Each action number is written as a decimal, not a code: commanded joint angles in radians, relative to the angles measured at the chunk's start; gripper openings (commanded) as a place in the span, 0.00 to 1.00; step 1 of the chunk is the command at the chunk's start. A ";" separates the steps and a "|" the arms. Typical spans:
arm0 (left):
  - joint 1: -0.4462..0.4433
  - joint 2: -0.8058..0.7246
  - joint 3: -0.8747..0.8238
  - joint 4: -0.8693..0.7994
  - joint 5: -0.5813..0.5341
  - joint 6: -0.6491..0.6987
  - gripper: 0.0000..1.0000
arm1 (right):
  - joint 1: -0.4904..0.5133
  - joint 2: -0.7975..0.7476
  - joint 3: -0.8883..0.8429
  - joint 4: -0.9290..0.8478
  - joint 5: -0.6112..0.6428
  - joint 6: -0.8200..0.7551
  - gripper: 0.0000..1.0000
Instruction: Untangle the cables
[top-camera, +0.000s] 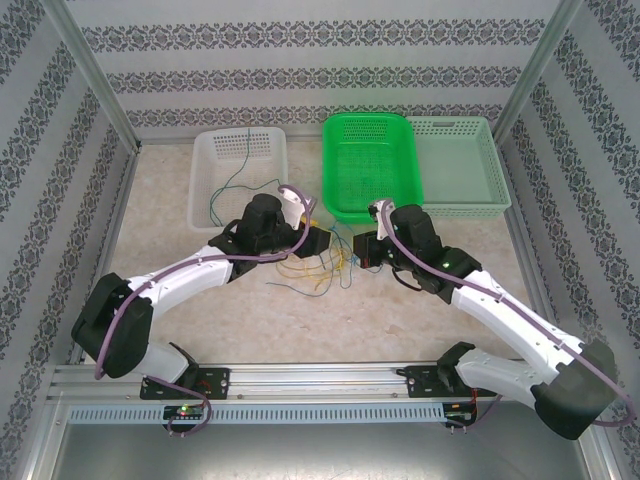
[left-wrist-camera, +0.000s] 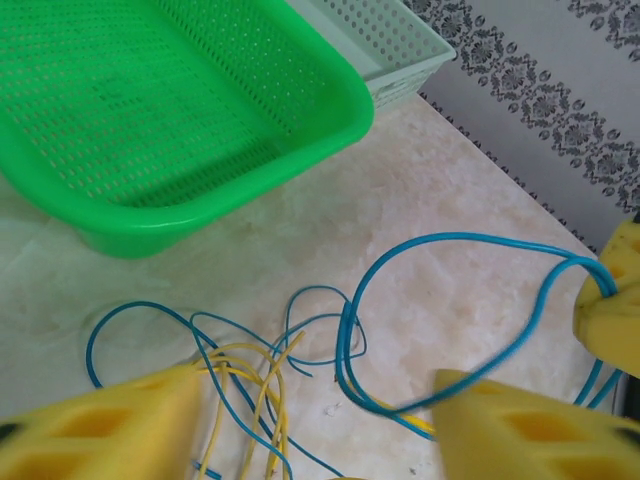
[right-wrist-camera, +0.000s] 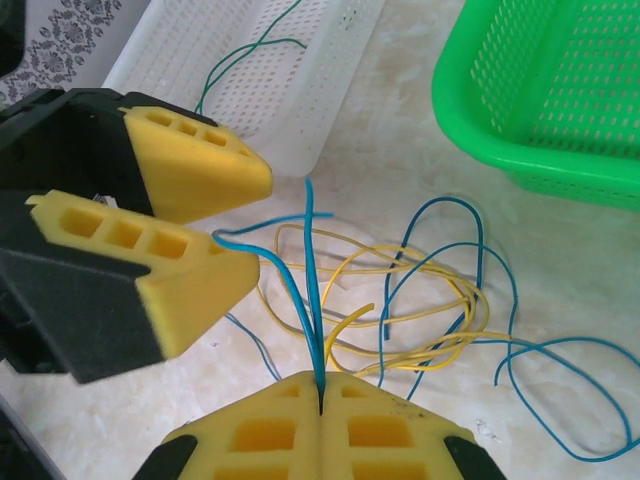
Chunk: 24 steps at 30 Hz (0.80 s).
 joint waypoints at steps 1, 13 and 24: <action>-0.009 0.004 0.019 0.040 0.020 0.023 0.40 | 0.006 -0.003 0.007 0.024 -0.009 0.024 0.00; -0.009 -0.009 0.025 0.007 -0.008 0.040 0.01 | -0.005 0.006 0.000 -0.020 0.031 0.054 0.16; -0.009 0.020 0.025 -0.080 -0.044 -0.005 0.43 | -0.020 0.011 -0.019 -0.061 0.084 0.082 0.25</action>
